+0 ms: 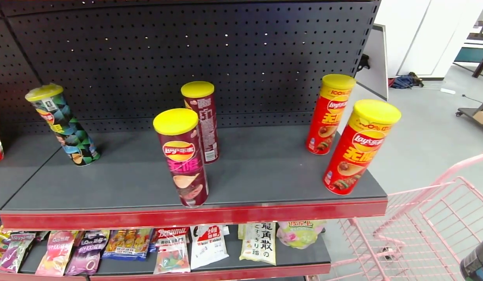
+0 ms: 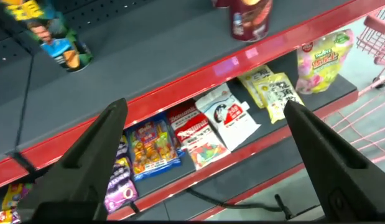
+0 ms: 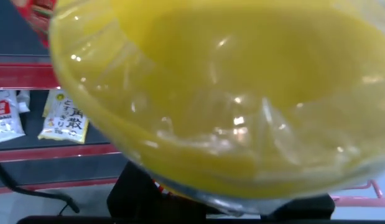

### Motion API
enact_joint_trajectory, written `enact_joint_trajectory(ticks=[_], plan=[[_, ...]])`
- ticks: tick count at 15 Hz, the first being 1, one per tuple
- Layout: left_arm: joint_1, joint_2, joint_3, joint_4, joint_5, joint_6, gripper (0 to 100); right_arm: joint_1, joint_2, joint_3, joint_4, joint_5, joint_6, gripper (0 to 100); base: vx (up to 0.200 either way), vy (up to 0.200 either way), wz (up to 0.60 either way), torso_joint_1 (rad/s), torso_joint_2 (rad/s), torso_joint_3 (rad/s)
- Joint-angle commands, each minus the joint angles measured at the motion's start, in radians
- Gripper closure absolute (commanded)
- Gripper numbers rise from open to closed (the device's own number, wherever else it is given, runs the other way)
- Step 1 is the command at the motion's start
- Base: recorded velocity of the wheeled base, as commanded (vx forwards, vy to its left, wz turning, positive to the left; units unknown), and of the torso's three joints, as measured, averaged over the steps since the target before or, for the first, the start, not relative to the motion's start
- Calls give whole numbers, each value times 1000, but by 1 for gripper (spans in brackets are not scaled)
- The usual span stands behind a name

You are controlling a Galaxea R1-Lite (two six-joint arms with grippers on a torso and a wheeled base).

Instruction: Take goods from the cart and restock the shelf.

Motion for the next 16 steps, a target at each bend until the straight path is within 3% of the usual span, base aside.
enact_joint_trajectory(ticks=[1, 16], plan=[[1, -5, -2, -1, 0, 0, 0, 0, -1, 0, 0, 0, 0, 100, 0, 200, 0, 7, 2, 2], [1, -29, 9, 1, 2, 1, 0, 5, -99, 39, 1, 0, -17, 100, 0, 200, 0, 2, 2, 3]])
